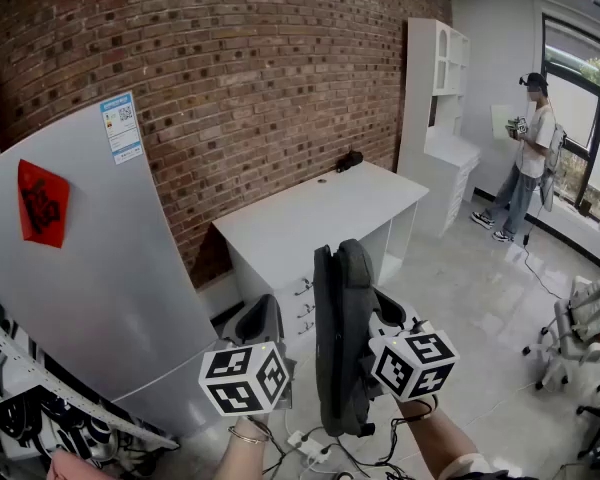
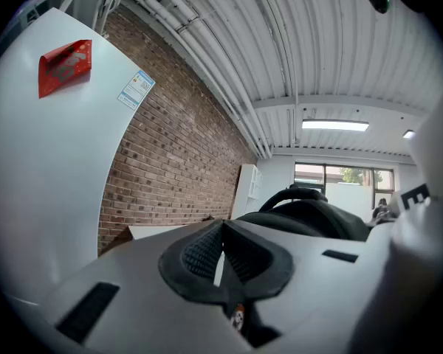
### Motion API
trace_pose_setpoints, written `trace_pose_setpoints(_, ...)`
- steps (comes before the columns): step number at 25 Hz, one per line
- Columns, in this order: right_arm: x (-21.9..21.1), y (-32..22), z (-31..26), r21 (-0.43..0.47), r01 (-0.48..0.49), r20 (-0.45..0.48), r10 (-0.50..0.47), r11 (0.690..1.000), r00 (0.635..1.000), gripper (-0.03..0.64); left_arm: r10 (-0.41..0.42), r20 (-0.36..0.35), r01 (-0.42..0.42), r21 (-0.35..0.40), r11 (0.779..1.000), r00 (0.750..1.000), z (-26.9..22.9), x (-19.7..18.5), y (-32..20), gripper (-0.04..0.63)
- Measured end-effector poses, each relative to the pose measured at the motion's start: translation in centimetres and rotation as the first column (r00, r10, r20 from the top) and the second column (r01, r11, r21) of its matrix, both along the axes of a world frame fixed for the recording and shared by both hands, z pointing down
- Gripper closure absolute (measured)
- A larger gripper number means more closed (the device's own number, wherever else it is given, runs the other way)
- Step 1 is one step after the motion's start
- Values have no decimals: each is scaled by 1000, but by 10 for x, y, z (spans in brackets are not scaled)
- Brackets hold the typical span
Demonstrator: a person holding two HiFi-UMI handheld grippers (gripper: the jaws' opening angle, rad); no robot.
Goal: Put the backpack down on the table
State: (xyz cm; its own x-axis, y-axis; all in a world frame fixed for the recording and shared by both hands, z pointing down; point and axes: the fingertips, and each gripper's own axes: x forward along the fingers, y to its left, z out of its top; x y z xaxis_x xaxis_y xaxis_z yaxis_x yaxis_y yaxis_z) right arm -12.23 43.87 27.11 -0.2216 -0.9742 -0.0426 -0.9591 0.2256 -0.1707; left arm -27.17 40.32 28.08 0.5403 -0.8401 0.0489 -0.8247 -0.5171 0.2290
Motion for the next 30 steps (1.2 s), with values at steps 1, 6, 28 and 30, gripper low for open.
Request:
trace_pose_setpoints(1, -3, 2, 2, -3, -4, -1, 4, 1000, 1000, 574, 4, -2, -4, -1, 1000, 1000, 1, -4, 1, 583)
trace_pose_setpoints(6, -16, 10, 12, -27, -23, 4, 23, 999, 1000, 574, 18, 2, -18, 1, 1000, 1000, 5, -21, 8, 583)
trace_pose_setpoints(28, -13, -55, 29, -72, -102, 49, 105, 992, 993, 574, 25, 41, -25, 10, 1000, 999, 18, -50, -48, 583)
trace_pose_setpoints(30, -3, -72, 28, -68, -103, 61, 107, 992, 992, 574, 24, 45, -24, 15, 1000, 999, 18, -43, -63, 583)
